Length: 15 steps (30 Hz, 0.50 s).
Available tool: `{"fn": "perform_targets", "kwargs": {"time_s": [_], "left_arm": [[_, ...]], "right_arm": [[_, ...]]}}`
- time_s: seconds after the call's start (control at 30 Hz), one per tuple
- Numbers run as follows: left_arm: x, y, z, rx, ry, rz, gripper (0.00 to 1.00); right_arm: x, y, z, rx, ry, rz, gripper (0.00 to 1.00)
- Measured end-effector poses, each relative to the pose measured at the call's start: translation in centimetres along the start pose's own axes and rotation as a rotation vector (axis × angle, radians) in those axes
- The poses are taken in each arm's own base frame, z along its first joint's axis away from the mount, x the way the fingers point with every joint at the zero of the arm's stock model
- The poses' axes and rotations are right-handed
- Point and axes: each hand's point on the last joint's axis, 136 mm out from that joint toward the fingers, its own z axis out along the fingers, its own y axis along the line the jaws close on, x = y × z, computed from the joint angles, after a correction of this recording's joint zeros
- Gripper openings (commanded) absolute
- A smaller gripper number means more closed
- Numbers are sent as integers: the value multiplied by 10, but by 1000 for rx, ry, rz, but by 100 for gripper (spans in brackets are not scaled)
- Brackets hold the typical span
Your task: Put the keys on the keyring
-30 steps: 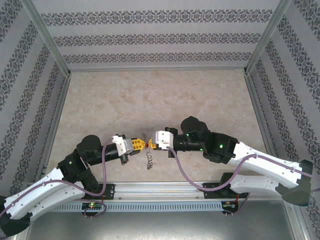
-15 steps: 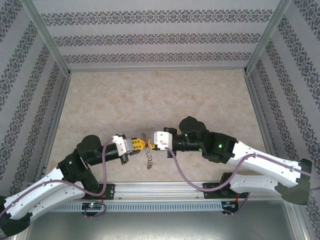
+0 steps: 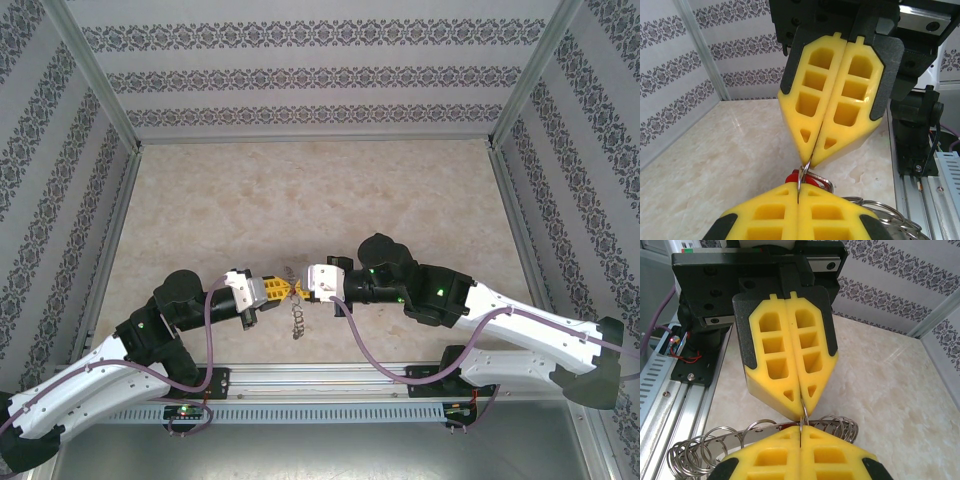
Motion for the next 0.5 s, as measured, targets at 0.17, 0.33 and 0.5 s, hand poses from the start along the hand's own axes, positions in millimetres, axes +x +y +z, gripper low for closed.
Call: {"fn": "perform_targets", "kwargs": {"time_s": [0.17, 0.33, 0.5], "left_arm": [[0, 0, 0, 0, 0, 0, 0], [0, 0, 0, 0, 0, 0, 0], [-3, 0, -3, -4, -13, 4, 0]], "right_arm": [[0, 0, 0, 0, -2, -12, 0], [-1, 0, 0, 0, -2, -15, 0], [-3, 1, 0, -2, -10, -18, 0]]}}
